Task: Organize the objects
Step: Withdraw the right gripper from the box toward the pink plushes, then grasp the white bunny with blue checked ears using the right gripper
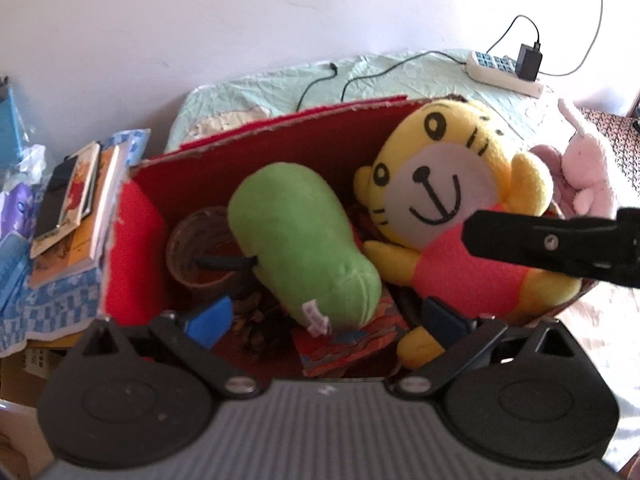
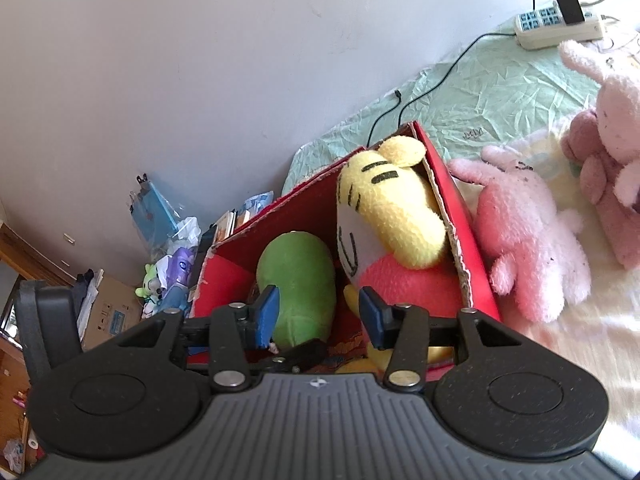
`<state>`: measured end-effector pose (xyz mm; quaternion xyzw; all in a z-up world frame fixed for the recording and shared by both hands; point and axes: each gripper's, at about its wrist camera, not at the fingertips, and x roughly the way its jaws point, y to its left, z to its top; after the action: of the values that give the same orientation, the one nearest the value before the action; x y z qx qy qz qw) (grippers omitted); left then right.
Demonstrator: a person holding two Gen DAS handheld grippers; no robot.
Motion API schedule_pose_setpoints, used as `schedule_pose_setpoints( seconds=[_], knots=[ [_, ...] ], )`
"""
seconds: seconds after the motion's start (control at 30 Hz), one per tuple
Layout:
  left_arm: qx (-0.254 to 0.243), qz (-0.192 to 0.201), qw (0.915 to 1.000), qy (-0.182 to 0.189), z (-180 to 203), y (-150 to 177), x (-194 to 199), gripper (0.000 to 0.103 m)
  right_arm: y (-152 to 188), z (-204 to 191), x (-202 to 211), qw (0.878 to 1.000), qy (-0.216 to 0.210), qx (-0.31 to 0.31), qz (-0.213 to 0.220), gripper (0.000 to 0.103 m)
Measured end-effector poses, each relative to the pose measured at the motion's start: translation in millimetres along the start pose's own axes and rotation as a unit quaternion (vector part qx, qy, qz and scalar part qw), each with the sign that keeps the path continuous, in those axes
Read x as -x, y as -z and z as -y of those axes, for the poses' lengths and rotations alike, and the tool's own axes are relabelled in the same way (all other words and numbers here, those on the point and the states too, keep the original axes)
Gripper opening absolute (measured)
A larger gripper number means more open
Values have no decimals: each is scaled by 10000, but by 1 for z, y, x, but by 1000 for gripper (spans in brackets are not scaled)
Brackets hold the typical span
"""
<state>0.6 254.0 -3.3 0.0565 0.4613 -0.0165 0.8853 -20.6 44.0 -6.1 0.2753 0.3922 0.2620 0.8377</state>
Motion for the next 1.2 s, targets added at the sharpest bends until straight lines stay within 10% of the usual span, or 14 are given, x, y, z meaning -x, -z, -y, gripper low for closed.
schedule_pose_setpoints(
  seconds=[0.5,1.2],
  knots=[
    [6,385,9993,-32,18,21,62,101,27,-7,47,9980,228,352,479,48],
    [-803,-384,9928,802,151,45,44,101,33,76,102,9957,845,-206,319,54]
  ],
)
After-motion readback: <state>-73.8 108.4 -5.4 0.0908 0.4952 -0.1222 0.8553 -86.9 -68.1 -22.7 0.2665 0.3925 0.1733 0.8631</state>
